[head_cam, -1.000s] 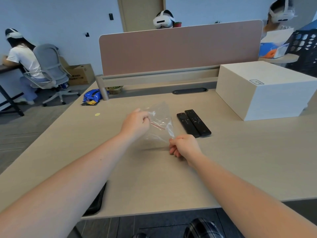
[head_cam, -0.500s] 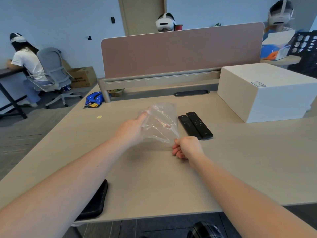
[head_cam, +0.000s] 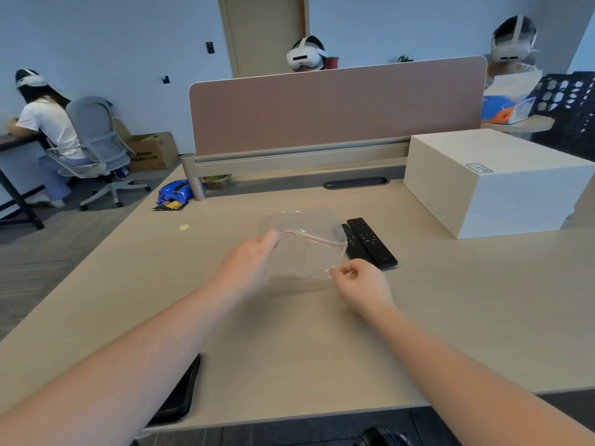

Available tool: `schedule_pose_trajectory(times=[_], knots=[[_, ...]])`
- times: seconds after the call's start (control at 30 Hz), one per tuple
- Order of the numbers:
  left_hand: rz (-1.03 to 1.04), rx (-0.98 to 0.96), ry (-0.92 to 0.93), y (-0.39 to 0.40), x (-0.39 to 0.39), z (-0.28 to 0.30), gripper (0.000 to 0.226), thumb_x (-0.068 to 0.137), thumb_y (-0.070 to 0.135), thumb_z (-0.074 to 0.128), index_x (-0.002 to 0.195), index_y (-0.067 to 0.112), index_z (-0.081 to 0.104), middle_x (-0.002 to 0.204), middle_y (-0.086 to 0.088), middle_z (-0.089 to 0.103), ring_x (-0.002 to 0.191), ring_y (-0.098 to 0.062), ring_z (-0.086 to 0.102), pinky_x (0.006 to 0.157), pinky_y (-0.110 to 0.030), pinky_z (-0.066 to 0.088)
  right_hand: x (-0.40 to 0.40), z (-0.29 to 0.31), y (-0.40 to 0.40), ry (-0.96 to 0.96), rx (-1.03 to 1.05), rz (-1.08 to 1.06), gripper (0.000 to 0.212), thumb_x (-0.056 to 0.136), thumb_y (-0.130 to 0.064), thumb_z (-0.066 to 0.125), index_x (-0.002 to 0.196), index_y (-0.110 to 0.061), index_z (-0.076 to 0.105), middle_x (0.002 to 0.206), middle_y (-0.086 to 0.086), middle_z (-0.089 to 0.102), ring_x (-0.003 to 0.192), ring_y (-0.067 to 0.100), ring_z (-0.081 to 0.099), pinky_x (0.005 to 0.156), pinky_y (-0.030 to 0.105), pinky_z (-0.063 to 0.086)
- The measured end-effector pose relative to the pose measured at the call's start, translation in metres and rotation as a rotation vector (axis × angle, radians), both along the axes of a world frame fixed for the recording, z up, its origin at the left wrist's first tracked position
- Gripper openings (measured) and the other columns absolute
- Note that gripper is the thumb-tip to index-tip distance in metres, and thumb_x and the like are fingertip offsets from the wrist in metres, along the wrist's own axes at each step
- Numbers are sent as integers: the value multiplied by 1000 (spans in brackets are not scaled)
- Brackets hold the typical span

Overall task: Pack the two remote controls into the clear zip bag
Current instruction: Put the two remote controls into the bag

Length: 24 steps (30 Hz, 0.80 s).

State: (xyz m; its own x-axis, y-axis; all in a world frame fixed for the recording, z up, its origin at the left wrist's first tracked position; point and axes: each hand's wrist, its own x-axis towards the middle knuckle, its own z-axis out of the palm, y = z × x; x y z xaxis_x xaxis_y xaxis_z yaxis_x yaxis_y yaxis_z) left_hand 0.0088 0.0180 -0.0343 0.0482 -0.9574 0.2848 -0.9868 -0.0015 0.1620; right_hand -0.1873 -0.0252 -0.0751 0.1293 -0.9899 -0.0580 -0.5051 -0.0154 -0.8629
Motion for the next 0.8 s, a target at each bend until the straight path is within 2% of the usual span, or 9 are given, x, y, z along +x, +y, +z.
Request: schedule_pose_trajectory(times=[0.07, 0.17, 0.23, 0.3, 0.4, 0.53, 0.67, 0.8], knots=[[22, 18, -29, -2, -3, -2, 12, 90, 5, 46, 100, 11, 43, 94, -22, 65, 83, -42, 60, 59, -34, 32, -11, -2, 1, 156, -218, -81, 17, 90, -25, 52, 89, -10, 61, 83, 4, 61, 77, 26, 59, 68, 33, 49], [21, 27, -48, -4, -10, -5, 10, 91, 5, 46, 99, 10, 46, 94, -23, 66, 85, -42, 61, 60, -38, 35, -20, -1, -5, 339, -327, -86, 23, 93, -24, 47, 105, -8, 58, 109, 9, 56, 95, 31, 58, 73, 37, 49], [61, 39, -42, -6, -13, -4, 21, 89, 3, 46, 108, 11, 49, 100, -21, 67, 92, -41, 62, 69, -42, 46, -19, -1, -12, 465, -319, -37, 24, 95, -23, 44, 109, -8, 55, 113, 11, 53, 101, 32, 56, 74, 37, 49], [128, 82, -58, -8, -15, -3, 40, 85, -1, 46, 122, 14, 50, 111, -18, 65, 103, -38, 60, 81, -41, 49, -17, -2, -19, 566, -286, -2, 21, 95, -19, 42, 106, -7, 54, 112, 11, 52, 100, 31, 56, 73, 36, 48], [160, 103, -65, -11, -13, -1, 41, 83, -2, 46, 121, 11, 54, 115, -15, 63, 111, -34, 56, 85, -38, 48, -14, -3, -26, 660, -253, 16, 20, 96, -19, 41, 104, -6, 53, 110, 12, 54, 99, 31, 57, 67, 34, 43], [15, 30, -47, -9, -5, -7, 53, 77, -10, 45, 125, 11, 55, 115, -13, 64, 109, -33, 52, 88, -37, 45, -8, 0, -31, 637, -234, 6, 25, 95, -28, 47, 108, -7, 53, 113, 13, 55, 100, 32, 59, 68, 33, 42], [-38, 36, -63, -9, 2, -16, 54, 73, -12, 44, 119, 12, 61, 112, -11, 67, 103, -34, 54, 88, -37, 47, -5, 0, -37, 596, -166, -14, 26, 93, -25, 50, 112, -8, 52, 117, 14, 52, 98, 32, 61, 76, 37, 49], [4, 113, -114, -6, -1, -16, 47, 79, -9, 42, 118, 13, 58, 117, -10, 65, 108, -30, 53, 89, -37, 48, -5, -3, -42, 522, -175, -71, 18, 89, -18, 48, 104, -9, 53, 106, 13, 61, 94, 32, 60, 67, 31, 43]])
